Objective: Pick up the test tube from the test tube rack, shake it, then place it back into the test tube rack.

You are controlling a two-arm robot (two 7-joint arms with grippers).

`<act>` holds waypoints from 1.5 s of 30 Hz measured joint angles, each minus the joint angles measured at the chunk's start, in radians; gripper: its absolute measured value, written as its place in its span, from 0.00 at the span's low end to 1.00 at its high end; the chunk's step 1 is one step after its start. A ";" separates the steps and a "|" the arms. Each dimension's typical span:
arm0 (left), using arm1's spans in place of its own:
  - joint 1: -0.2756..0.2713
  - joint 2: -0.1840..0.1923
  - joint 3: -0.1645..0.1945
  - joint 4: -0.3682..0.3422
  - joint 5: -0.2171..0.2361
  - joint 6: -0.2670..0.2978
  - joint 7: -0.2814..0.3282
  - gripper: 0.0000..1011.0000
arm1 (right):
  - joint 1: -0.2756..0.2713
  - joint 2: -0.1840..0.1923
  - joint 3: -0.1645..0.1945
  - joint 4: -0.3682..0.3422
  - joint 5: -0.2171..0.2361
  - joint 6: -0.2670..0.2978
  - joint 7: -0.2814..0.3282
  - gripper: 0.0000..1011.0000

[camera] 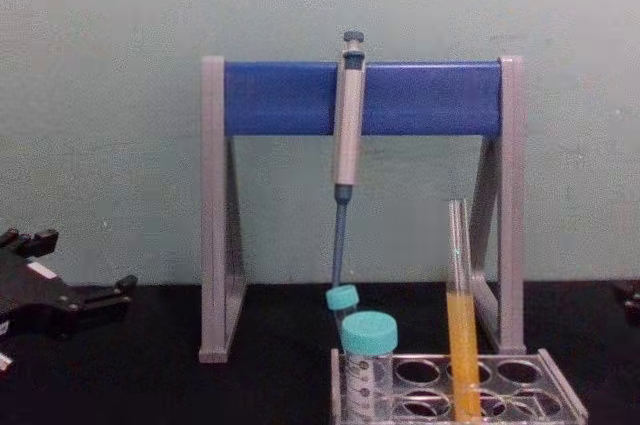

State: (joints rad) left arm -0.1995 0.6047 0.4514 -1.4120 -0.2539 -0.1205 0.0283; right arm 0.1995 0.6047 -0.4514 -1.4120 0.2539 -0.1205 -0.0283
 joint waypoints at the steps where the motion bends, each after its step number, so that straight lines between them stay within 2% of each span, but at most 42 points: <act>1: 0.000 0.000 0.000 0.000 0.000 0.000 0.000 0.99 | 0.000 0.000 0.000 0.000 0.000 0.000 0.000 0.99; 9: 0.000 0.000 0.000 0.000 0.000 0.000 0.000 0.99 | -0.011 -0.002 0.015 -0.014 0.002 0.004 0.021 0.99; 14: 0.000 0.000 0.000 0.000 0.000 0.000 0.000 0.99 | -0.039 0.005 0.034 -0.052 0.034 0.022 0.059 0.99; 22: 0.000 0.000 0.000 0.000 0.000 0.000 0.000 0.99 | -0.100 0.023 0.072 -0.145 0.152 0.086 0.185 0.99; 23: 0.000 0.000 0.000 0.000 0.000 0.000 0.000 0.99 | -0.100 0.023 0.072 -0.145 0.152 0.086 0.185 0.99; 26: 0.000 0.000 0.000 0.000 0.000 0.000 0.000 0.99 | -0.121 0.024 0.085 -0.178 0.197 0.108 0.231 0.99; 30: 0.000 0.000 0.000 0.000 0.000 0.000 0.000 0.99 | -0.131 0.021 0.092 -0.206 0.230 0.135 0.273 0.99; 39: 0.000 0.000 0.000 0.000 0.000 0.000 0.000 0.99 | -0.116 0.010 0.085 -0.229 0.273 0.204 0.379 0.99; 45: 0.000 0.000 0.000 0.000 0.000 0.000 0.000 0.99 | -0.084 -0.009 0.070 -0.217 0.276 0.245 0.426 0.99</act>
State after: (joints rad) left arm -0.1995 0.6047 0.4514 -1.4120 -0.2539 -0.1205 0.0283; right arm 0.1160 0.5953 -0.3815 -1.6287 0.5295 0.1248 0.3978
